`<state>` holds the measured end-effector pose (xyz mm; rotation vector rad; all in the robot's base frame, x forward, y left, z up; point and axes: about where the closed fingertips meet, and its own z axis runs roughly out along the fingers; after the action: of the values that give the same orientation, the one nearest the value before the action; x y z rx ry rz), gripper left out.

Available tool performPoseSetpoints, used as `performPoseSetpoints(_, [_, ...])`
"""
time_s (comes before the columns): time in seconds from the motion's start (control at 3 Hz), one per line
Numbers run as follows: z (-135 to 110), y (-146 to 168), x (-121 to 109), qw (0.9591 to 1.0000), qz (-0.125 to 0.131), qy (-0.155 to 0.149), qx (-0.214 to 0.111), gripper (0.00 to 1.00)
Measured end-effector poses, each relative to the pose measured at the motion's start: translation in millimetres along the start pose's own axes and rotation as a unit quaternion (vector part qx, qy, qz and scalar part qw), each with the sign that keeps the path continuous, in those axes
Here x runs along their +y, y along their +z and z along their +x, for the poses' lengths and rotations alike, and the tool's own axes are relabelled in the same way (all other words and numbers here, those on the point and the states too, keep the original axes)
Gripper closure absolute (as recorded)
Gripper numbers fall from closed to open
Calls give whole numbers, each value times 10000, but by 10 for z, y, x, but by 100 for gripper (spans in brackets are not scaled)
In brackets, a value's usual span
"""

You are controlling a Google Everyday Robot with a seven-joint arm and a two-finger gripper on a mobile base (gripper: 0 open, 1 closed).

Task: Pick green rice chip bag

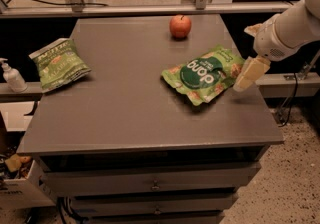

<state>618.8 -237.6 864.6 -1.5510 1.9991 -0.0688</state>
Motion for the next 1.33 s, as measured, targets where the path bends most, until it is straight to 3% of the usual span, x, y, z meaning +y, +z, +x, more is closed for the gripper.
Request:
performPoseSetpoints(0.33, [-2,216,-86,9999,-77,85,76,17])
performPoseSetpoints(0.67, [-11,323,-143,9994,-176,235,178,41])
performPoseSetpoints(1.33, [-16,333,-113,9978,-362,507,216,86])
